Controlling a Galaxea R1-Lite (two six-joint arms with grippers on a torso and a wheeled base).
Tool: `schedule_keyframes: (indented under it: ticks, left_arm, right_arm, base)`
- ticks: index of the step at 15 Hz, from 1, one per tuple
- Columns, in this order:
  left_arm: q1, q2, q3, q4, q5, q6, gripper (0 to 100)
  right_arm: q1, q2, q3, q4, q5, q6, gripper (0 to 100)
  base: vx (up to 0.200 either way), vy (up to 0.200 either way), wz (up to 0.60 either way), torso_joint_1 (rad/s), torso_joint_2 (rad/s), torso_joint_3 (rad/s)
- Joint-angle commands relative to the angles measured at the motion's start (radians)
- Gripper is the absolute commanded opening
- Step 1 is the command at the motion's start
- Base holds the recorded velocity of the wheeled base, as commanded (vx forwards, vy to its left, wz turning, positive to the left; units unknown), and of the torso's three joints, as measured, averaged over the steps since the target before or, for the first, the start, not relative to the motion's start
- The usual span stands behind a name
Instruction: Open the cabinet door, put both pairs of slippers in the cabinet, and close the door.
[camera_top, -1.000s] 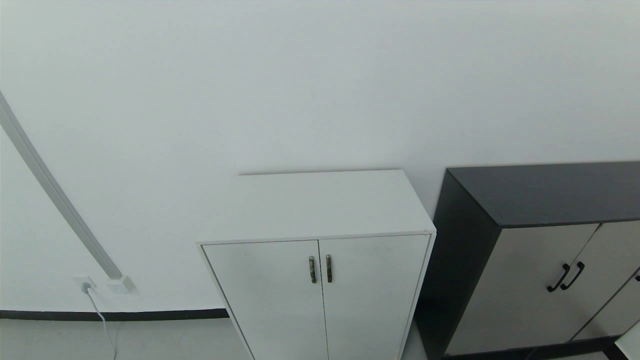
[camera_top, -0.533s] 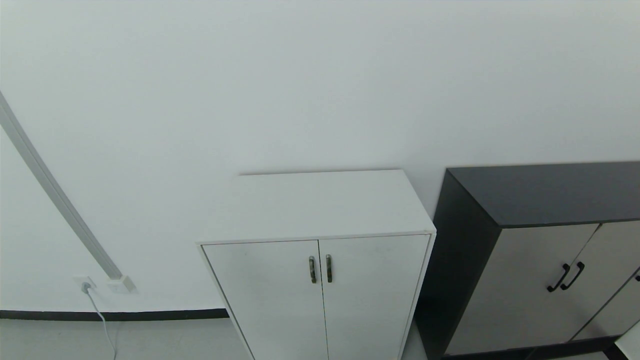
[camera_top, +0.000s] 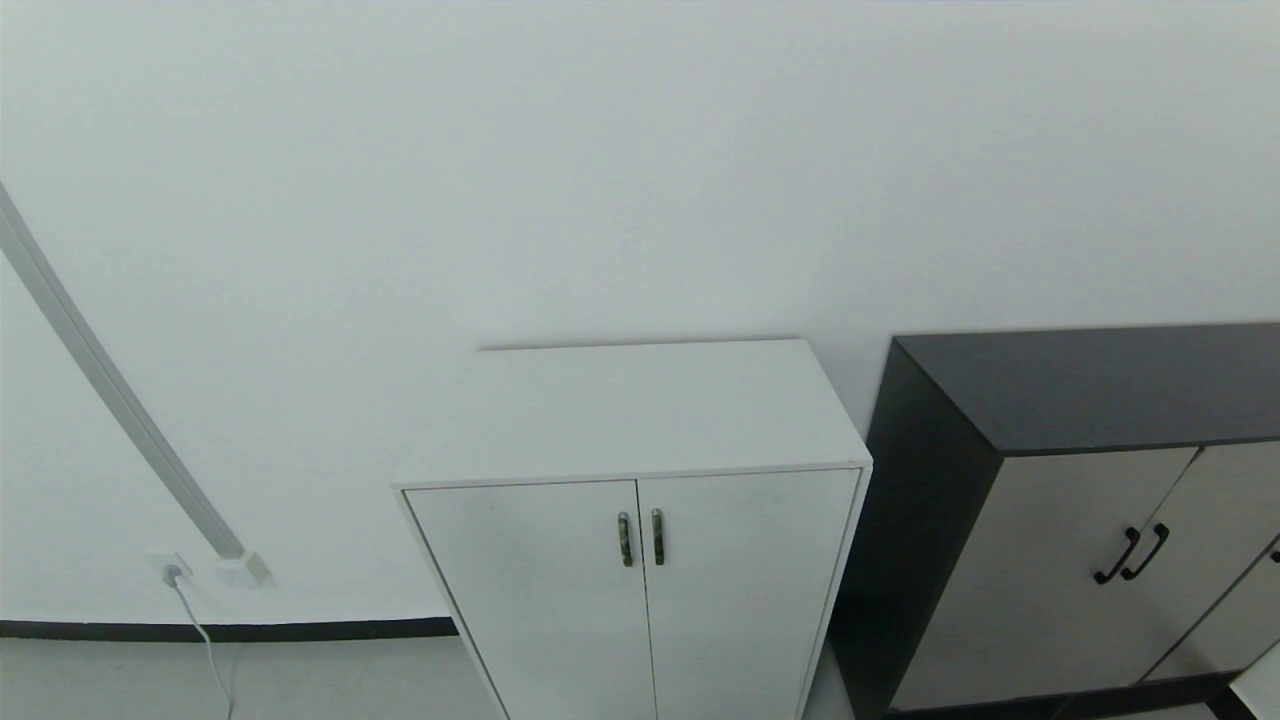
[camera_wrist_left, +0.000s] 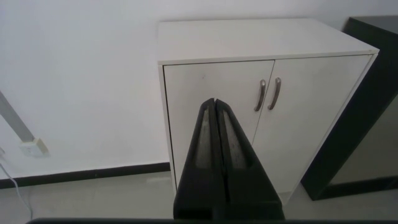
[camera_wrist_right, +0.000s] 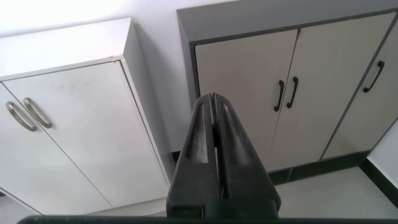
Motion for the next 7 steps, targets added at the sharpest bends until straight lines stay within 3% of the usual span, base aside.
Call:
schedule_keyframes:
  ticks: [1,7]
  left_arm:
    - [0.000,0.001,0.000,0.000,0.000,-0.001,0]
    - [0.000,0.001,0.000,0.000,0.000,-0.001,0]
  right_arm:
    - [0.000,0.001,0.000,0.000,0.000,0.002,0]
    - [0.000,0.001,0.000,0.000,0.000,0.003,0]
  base:
    - [0.000,0.000,0.00,0.000,0.00,0.000]
    - [0.000,0.000,0.00,0.000,0.00,0.000]
